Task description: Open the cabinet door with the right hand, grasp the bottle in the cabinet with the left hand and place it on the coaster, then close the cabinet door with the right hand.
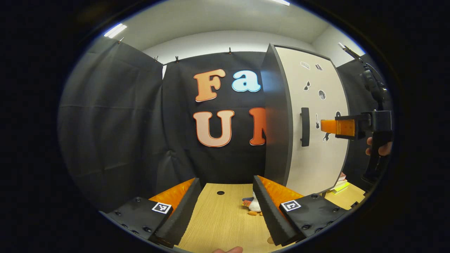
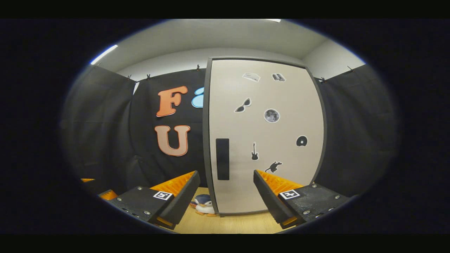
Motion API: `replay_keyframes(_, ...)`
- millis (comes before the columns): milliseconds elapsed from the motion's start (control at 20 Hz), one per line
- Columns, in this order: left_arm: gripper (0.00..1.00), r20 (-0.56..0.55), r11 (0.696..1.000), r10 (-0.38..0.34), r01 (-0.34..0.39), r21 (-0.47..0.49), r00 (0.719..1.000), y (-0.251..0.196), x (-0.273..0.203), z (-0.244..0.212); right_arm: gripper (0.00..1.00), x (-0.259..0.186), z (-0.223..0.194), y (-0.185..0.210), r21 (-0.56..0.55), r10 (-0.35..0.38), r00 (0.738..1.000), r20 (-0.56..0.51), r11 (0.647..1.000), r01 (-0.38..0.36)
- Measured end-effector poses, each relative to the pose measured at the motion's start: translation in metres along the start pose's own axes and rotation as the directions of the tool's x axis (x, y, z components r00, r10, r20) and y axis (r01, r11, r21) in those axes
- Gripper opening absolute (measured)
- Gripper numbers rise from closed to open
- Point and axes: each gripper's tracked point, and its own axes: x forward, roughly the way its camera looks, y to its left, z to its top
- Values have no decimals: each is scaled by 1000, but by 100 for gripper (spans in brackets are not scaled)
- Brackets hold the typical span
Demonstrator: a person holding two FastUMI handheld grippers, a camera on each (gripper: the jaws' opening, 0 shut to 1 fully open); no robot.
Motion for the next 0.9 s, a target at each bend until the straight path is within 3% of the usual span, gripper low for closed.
replay_keyframes(350,97,-8,1000,13,-13,-17,1000,24,35,-7,95,61,-7,9,-16,-28,999,-16,999,28)
replay_keyframes(750,97,-33,1000,6,-7,-22,999,41,66,-24,95,111,-26,13,40,-50,998,-41,998,52)
replay_keyframes(900,97,-45,1000,11,-12,-18,999,46,74,-30,88,122,-24,13,33,-58,998,-31,998,59)
